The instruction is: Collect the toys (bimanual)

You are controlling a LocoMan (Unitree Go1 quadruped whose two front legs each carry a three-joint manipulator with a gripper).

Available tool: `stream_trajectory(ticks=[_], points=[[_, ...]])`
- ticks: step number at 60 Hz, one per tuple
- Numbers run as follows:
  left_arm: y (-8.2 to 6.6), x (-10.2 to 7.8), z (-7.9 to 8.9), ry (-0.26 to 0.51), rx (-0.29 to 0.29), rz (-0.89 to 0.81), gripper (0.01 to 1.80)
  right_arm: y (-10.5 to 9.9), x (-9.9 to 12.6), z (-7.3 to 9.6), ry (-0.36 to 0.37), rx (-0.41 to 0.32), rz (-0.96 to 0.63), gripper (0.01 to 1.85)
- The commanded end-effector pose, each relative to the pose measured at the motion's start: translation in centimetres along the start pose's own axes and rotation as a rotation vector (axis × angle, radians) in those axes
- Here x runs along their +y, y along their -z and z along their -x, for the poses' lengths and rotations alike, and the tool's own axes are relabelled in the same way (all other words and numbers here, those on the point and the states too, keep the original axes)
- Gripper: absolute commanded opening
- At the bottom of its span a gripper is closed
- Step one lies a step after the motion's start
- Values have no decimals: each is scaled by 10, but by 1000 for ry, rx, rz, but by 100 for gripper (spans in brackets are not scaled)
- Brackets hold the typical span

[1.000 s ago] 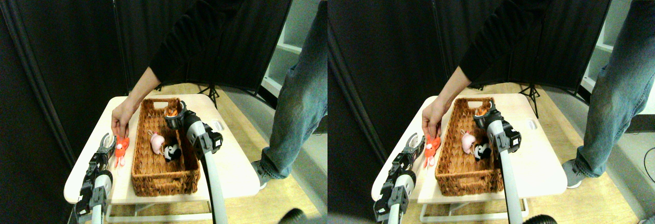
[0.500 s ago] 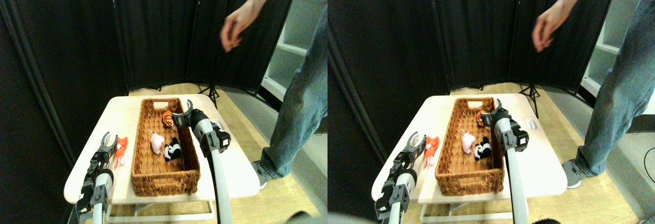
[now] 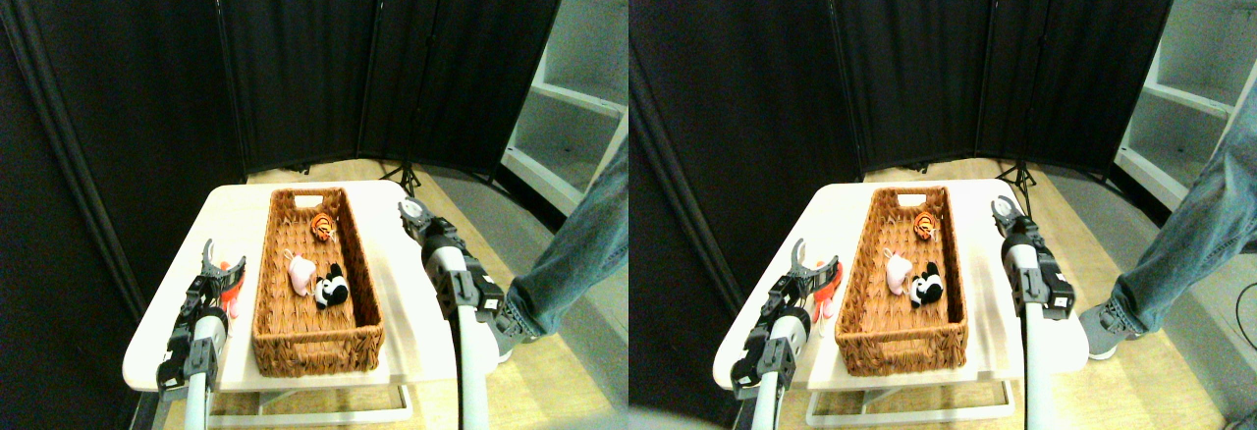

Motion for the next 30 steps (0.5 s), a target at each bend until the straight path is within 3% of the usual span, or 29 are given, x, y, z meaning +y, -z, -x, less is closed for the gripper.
stream_trajectory(ticks=[1, 8, 12, 30], points=[[1, -10, -5, 37, 17, -20, 67, -3, -6, -3, -23, -17, -12, 1], [3, -10, -11, 21, 57, -14, 79, -2, -23, -4, 9, -16, -116, 1], [6, -11, -14, 15, 60, -7, 82, 0, -31, -3, 63, -25, -222, 1], [10, 10, -22, -33, 64, -7, 83, 7, -40, -1, 76, -33, -266, 1]])
